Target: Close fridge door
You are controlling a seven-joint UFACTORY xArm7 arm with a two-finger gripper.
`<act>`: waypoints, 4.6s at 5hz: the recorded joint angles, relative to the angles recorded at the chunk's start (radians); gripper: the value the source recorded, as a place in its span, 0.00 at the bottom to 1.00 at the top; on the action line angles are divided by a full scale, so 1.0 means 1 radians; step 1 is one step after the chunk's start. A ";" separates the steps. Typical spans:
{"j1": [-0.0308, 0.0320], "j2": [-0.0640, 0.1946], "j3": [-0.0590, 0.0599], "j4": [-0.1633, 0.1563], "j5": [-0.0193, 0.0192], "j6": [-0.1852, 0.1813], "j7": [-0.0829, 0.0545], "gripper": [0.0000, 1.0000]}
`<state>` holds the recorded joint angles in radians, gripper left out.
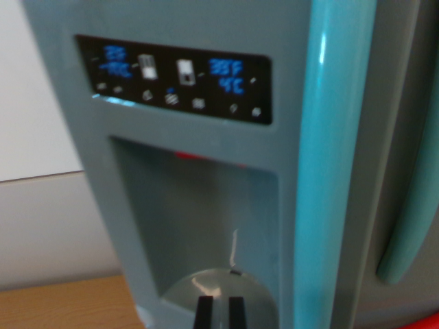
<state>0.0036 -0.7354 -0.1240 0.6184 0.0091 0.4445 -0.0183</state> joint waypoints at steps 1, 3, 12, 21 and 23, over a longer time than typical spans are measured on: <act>0.0000 0.057 -0.006 0.040 0.0000 0.000 0.000 1.00; 0.0000 0.118 -0.012 0.084 0.0000 0.000 0.000 1.00; -0.0010 0.339 -0.078 0.261 0.0000 -0.003 0.000 1.00; -0.0010 0.445 -0.092 0.352 0.0000 -0.003 0.000 1.00; -0.0010 0.445 -0.092 0.352 0.0000 -0.003 0.000 1.00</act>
<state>0.0026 -0.2904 -0.2157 0.9701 0.0091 0.4415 -0.0183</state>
